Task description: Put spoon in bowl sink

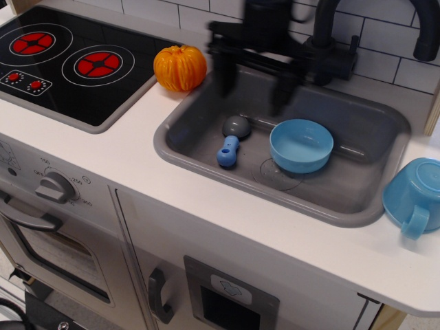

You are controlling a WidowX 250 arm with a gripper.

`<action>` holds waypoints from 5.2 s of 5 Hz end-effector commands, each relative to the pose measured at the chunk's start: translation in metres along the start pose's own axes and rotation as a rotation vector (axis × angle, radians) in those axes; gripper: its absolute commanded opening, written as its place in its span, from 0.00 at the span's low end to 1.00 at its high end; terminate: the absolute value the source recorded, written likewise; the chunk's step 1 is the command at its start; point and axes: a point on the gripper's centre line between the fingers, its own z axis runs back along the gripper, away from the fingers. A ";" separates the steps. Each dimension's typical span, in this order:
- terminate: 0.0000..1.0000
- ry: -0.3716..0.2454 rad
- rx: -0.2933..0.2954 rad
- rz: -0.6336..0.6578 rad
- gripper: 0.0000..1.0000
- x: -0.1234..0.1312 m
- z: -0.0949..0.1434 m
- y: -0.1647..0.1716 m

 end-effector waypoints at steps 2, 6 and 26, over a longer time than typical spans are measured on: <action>0.00 -0.088 -0.037 -0.127 1.00 0.022 -0.038 0.027; 0.00 -0.135 0.069 -0.101 1.00 0.029 -0.088 0.026; 0.00 -0.083 -0.005 0.209 1.00 0.052 -0.035 -0.035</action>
